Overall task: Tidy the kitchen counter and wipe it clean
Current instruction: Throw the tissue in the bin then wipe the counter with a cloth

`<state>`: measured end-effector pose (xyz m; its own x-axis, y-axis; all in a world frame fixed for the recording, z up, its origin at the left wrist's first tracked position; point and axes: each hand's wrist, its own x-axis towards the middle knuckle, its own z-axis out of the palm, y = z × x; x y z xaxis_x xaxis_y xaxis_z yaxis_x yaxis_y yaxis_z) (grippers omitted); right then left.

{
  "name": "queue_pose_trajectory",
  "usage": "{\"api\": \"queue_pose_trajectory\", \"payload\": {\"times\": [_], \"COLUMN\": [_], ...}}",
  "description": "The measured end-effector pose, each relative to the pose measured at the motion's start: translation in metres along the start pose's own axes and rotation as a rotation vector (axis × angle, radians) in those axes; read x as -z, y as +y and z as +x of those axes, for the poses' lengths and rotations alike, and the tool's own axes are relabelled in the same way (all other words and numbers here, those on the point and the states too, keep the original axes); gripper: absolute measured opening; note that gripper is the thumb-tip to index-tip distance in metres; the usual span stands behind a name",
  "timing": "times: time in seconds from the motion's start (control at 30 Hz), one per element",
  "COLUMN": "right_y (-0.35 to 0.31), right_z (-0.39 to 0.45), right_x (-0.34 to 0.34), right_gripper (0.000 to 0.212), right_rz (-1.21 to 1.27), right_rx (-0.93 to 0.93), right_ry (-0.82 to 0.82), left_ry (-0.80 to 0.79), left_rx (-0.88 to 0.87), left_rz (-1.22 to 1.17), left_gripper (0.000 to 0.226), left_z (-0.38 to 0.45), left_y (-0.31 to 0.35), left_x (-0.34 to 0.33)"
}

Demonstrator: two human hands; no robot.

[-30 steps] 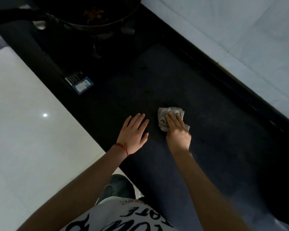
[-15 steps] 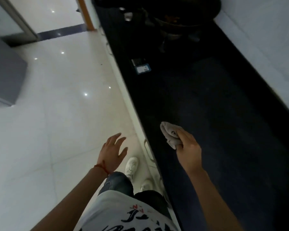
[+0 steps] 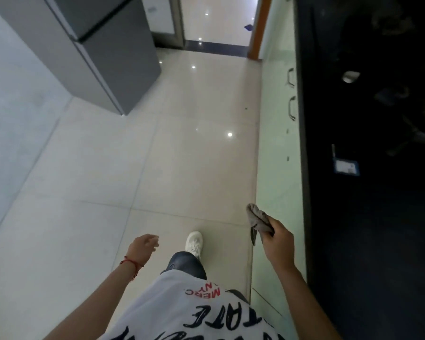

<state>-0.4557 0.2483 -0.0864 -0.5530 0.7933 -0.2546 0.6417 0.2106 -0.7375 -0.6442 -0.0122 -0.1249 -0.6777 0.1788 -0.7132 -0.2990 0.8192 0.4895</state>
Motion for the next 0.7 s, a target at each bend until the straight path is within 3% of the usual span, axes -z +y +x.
{"api": "queue_pose_trajectory", "payload": {"times": [0.13, 0.27, 0.53, 0.7], "right_y": [-0.013, -0.032, -0.044, -0.054], "right_z": [0.046, 0.09, 0.174, 0.253], "right_x": [-0.03, -0.048, -0.059, -0.06], "right_gripper": [0.031, 0.03, 0.026, 0.023], "right_rz": [-0.083, -0.116, -0.114, -0.135], "right_rx": [-0.13, -0.231, -0.361, -0.327], "right_ry": [-0.01, 0.01, -0.011, -0.079], "left_ry": [0.021, -0.019, -0.135, -0.129], "left_rx": [0.148, 0.18, 0.06, 0.035], "left_rz": [-0.06, -0.059, -0.088, -0.114], "left_gripper": [0.026, 0.026, 0.024, 0.026], "left_z": [0.041, 0.085, 0.164, 0.236], "left_y": [-0.004, 0.02, 0.146, 0.234], "left_x": [0.045, 0.071, 0.073, 0.077]}}
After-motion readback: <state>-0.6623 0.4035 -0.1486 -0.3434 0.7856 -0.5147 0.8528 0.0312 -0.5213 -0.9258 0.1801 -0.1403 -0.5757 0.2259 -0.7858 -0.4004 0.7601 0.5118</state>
